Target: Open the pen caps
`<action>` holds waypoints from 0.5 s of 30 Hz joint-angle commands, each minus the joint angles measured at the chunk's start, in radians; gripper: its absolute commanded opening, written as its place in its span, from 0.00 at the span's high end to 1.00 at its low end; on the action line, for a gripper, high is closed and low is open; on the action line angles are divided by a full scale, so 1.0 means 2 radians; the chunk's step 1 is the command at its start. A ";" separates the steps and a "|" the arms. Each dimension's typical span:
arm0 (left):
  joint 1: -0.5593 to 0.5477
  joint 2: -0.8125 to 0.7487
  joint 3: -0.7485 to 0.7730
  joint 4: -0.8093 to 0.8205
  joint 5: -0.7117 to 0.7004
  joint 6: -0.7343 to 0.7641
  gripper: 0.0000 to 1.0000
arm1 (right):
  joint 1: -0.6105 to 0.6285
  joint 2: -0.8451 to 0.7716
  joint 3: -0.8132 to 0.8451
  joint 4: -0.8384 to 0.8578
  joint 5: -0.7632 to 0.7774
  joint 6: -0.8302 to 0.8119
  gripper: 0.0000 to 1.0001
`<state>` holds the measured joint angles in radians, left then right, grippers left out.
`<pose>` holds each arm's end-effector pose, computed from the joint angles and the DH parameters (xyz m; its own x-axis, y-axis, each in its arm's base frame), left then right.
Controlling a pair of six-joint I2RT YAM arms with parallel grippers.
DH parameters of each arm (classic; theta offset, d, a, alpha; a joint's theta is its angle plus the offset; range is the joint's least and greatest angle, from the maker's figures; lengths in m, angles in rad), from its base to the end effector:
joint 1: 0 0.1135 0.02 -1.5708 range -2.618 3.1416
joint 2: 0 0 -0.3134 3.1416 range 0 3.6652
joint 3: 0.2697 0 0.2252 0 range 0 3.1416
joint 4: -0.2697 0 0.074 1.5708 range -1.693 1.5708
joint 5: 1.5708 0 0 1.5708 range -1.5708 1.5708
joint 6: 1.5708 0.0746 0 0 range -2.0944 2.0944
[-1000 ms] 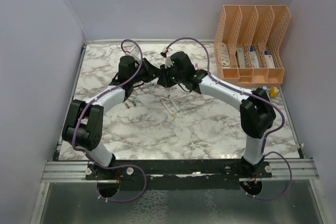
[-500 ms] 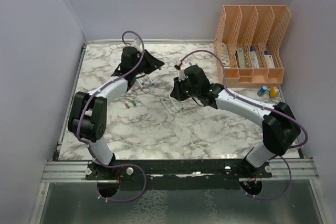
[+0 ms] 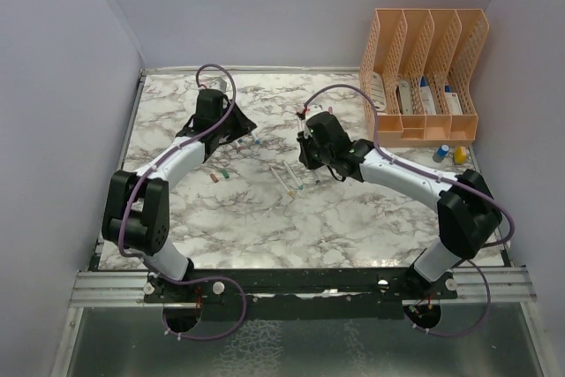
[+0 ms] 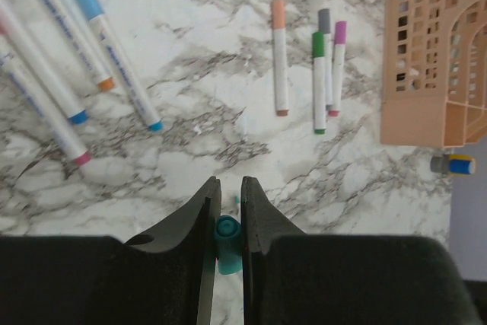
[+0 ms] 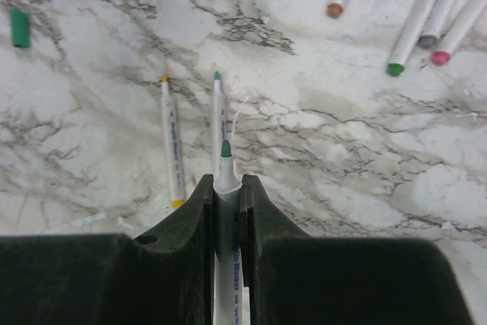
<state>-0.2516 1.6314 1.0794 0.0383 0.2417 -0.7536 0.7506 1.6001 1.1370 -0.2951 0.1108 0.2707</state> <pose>0.3663 -0.1126 0.2916 -0.6506 -0.5187 -0.5546 -0.0022 0.7316 -0.6817 0.2672 0.2380 0.2816 -0.6501 -0.2429 -0.7200 -0.4622 0.8785 0.1209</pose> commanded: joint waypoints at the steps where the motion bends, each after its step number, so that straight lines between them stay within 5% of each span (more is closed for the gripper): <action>1: 0.002 -0.050 -0.041 -0.078 -0.051 0.054 1.00 | -0.009 0.040 0.032 -0.001 0.077 -0.035 0.99; 15: 0.013 -0.034 -0.099 -0.090 -0.053 0.073 1.00 | -0.045 0.094 0.038 0.036 0.049 -0.047 0.99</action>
<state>-0.2409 1.5375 0.8848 -0.1490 0.1562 -0.6315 0.6899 1.7805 1.2057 -0.2829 0.2222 0.1944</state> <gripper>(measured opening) 0.162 0.120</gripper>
